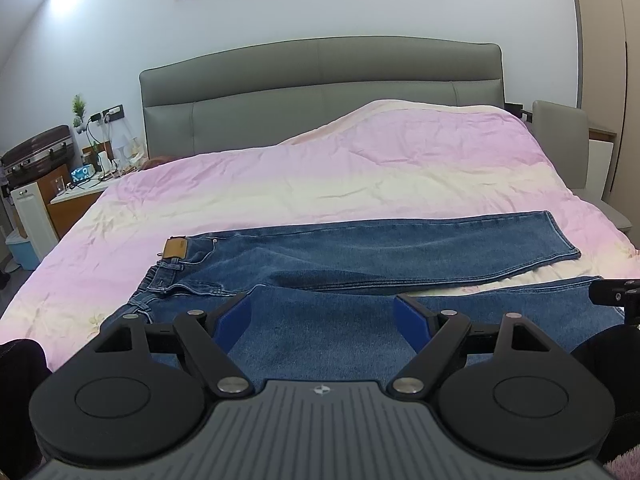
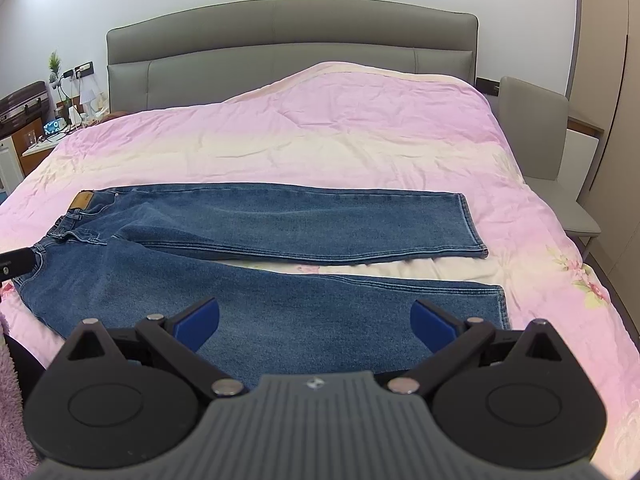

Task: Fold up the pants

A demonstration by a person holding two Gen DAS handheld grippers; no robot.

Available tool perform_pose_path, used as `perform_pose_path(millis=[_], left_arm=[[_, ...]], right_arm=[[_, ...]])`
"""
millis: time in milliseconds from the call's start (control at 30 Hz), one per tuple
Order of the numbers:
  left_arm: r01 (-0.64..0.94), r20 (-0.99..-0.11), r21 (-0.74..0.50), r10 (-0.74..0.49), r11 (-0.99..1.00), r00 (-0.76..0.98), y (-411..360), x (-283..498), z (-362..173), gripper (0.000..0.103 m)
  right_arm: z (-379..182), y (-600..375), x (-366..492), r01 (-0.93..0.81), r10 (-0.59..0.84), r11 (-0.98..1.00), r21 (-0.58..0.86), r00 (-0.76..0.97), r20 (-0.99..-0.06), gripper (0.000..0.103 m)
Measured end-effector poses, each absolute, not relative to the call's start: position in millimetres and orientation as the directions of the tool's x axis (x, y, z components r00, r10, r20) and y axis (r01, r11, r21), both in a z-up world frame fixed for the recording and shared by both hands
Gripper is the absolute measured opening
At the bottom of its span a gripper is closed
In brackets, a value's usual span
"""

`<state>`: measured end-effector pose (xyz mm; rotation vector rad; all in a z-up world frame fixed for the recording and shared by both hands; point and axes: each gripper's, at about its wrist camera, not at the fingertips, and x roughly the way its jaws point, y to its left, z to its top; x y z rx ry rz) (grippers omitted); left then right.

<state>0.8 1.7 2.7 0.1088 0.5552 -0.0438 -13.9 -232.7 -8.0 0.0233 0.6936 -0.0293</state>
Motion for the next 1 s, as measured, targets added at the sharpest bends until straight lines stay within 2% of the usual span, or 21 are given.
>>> perform_pose_path(millis=[1000], left_arm=[[0.072, -0.554, 0.099, -0.005, 0.992, 0.833, 6.7, -13.4, 2.9, 0.094]], right_arm=[[11.9, -228.5, -28.0, -0.058, 0.072, 0.997, 0.044, 0.773, -0.631, 0.098]])
